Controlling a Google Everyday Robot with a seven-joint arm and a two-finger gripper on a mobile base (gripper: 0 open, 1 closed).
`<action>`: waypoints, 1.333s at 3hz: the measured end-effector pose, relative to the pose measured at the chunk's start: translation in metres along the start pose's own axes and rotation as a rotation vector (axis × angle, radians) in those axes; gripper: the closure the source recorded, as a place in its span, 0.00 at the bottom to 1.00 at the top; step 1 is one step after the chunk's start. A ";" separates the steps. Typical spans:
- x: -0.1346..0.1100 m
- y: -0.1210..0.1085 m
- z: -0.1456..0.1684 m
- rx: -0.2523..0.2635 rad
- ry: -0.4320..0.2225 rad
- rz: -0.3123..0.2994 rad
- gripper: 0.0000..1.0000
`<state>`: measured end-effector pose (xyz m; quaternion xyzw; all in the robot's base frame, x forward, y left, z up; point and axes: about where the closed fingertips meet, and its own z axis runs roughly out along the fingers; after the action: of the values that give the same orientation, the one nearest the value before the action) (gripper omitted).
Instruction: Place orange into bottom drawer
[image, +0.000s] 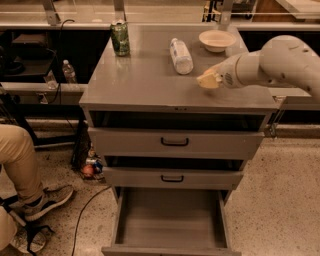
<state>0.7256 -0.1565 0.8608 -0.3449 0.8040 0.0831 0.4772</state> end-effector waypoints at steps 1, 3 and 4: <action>0.001 0.004 -0.042 0.029 0.003 -0.015 1.00; 0.008 0.009 -0.054 0.020 0.012 -0.028 1.00; 0.023 0.014 -0.088 0.048 0.029 -0.027 1.00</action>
Offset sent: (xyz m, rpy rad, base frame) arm -0.0233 -0.0109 0.0146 -0.0155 -0.0119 -0.0093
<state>0.6475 -0.1978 0.8860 -0.3455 0.8078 0.0524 0.4746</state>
